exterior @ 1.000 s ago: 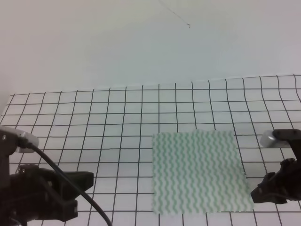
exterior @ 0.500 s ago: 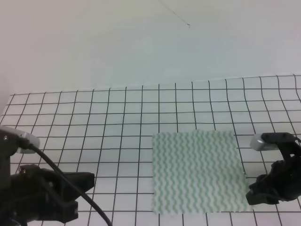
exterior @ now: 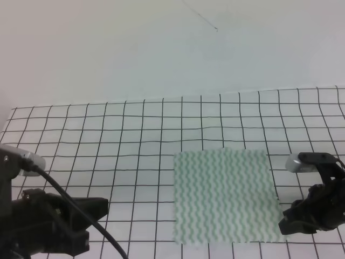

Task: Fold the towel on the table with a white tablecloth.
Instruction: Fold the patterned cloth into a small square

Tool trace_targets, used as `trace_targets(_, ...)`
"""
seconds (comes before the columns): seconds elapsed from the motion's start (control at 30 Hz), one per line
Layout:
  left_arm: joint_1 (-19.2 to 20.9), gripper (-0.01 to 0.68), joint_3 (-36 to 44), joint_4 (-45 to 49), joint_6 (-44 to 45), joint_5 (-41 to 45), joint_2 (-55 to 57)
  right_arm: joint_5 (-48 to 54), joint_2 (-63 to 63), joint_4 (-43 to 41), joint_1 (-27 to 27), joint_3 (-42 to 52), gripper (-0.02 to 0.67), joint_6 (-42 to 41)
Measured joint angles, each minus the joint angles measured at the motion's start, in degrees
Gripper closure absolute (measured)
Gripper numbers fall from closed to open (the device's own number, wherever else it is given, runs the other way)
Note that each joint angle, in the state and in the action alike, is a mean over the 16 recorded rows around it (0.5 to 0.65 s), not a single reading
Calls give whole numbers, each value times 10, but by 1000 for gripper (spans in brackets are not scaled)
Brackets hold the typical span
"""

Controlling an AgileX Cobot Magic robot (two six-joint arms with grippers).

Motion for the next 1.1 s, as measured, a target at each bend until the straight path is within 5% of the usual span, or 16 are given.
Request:
trace_targets(0.7, 0, 674, 0, 0, 4, 2, 0, 16, -1, 14, 0, 0, 432, 3)
trace_targets(1.1, 0, 674, 0, -4, 5, 2, 0, 17, -1, 20, 0, 0, 506, -15)
